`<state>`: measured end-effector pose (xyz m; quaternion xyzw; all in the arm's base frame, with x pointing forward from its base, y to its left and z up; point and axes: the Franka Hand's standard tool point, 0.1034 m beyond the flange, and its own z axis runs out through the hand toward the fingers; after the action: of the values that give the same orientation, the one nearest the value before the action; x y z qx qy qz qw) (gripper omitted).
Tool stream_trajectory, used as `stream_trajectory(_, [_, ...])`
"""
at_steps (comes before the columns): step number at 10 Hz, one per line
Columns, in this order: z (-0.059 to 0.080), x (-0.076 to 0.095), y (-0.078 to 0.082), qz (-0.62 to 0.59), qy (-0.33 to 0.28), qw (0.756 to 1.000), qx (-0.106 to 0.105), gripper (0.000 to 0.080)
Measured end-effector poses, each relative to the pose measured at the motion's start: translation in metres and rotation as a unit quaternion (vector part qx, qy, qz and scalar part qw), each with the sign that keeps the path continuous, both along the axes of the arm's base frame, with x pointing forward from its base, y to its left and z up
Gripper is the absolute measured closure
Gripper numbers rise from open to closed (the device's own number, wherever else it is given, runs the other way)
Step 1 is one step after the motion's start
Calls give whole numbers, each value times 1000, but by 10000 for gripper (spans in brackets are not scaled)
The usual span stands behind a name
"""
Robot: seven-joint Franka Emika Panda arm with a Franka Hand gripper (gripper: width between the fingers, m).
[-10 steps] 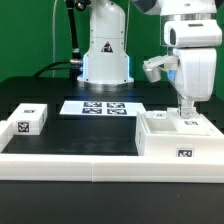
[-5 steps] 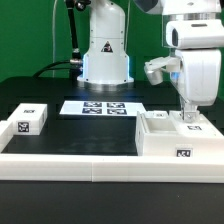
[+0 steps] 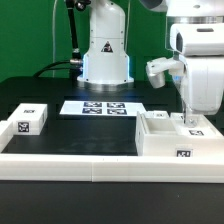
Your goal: Assemble cabinet
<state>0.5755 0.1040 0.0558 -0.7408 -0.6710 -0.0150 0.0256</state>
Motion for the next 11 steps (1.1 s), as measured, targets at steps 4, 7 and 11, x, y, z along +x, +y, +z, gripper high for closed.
stream_trajectory(4, [-1, 0, 0, 0, 0, 1000, 0, 394])
stream_trajectory(7, [-1, 0, -1, -1, 1, 1000, 0, 60])
stream_trajectory(11, [0, -1, -2, -1, 1, 1000, -1, 3])
